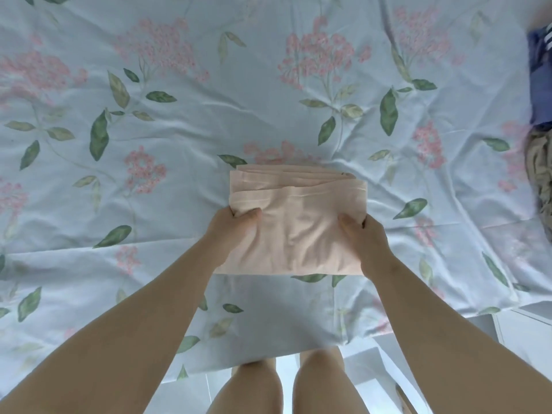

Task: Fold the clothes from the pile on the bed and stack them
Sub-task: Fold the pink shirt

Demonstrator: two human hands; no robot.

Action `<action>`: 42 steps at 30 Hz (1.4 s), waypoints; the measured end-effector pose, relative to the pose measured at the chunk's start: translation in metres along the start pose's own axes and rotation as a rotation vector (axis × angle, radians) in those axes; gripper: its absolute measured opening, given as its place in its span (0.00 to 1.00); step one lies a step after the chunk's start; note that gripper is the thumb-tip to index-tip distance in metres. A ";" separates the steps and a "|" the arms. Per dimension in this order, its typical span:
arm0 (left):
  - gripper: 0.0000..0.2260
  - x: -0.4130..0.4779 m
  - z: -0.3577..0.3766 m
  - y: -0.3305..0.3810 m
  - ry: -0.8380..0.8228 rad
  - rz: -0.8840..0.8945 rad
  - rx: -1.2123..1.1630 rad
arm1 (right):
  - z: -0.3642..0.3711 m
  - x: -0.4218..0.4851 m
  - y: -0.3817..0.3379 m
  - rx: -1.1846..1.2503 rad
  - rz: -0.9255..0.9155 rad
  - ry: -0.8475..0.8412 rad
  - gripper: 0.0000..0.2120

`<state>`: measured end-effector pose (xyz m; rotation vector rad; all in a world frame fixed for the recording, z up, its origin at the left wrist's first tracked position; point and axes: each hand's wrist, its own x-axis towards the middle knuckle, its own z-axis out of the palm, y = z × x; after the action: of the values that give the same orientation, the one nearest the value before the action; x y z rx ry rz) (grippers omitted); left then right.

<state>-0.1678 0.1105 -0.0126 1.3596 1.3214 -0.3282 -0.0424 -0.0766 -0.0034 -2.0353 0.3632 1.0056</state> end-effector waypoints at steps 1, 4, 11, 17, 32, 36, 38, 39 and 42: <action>0.12 -0.012 -0.003 0.009 -0.021 0.021 -0.031 | -0.009 -0.010 -0.006 0.035 -0.002 -0.015 0.06; 0.10 -0.047 -0.004 0.041 -0.085 0.081 -0.067 | -0.040 -0.039 -0.027 0.091 -0.043 -0.039 0.06; 0.07 -0.116 0.069 0.144 -0.042 0.232 -0.020 | -0.167 -0.054 -0.076 0.062 -0.181 0.061 0.05; 0.12 -0.146 0.216 0.220 -0.064 0.285 -0.031 | -0.327 -0.008 -0.092 -0.053 -0.294 0.199 0.07; 0.42 -0.179 0.522 0.299 -0.136 0.194 -0.032 | -0.609 0.089 -0.044 -0.204 -0.097 0.447 0.19; 0.40 -0.177 0.548 0.277 0.003 0.567 0.763 | -0.606 0.101 -0.022 -0.795 -0.154 0.517 0.36; 0.33 -0.172 0.556 0.265 -0.128 0.739 1.002 | -0.593 0.108 -0.013 -0.873 -0.231 0.375 0.34; 0.30 -0.166 0.560 0.259 -0.233 0.741 1.091 | -0.587 0.113 -0.007 -0.884 -0.203 0.264 0.33; 0.25 -0.151 0.565 0.244 -0.387 0.687 1.225 | -0.572 0.124 0.011 -0.922 -0.089 0.078 0.30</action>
<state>0.2536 -0.3577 0.0593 2.4685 0.1604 -0.9349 0.3319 -0.5153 0.0941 -2.8735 -0.2112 1.1591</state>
